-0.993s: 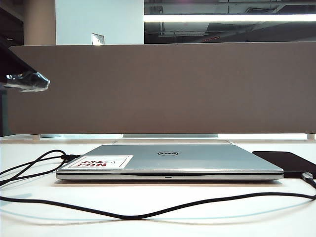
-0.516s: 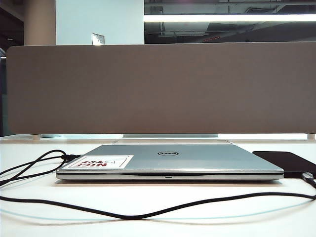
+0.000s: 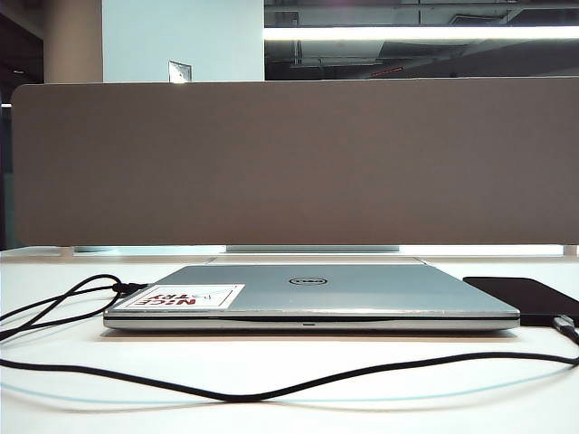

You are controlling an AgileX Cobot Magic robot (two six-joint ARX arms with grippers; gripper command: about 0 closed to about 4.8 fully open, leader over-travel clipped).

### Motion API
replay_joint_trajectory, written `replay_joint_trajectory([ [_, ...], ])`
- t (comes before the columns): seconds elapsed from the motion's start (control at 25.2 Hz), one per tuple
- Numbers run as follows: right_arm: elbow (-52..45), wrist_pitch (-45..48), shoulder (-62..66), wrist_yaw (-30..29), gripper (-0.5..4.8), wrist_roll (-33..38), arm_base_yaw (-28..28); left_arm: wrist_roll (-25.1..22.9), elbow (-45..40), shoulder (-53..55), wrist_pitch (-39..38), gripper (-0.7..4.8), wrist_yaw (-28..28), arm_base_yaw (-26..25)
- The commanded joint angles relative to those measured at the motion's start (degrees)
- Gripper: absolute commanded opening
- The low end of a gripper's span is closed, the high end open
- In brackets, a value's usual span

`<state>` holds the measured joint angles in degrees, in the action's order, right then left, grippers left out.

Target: Pick up the charging cable and the phone, plug the charging cable into the charging port on the phone, and finally place them back on the table.

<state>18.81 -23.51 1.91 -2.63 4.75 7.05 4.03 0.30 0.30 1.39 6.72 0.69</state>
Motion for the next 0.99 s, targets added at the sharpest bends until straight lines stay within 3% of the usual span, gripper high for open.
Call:
replay_joint_trajectory([
  [0.04, 0.2, 1.0, 0.0, 0.0, -0.05, 0.2, 0.0, -4.7, 0.2, 0.0, 1.1, -0.06, 0.1, 0.0],
  [0.99, 0.2, 1.0, -0.1, 0.0, -0.05, 0.2, 0.0, -5.5, 0.2, 0.0, 1.1, -0.05, 0.1, 0.1],
])
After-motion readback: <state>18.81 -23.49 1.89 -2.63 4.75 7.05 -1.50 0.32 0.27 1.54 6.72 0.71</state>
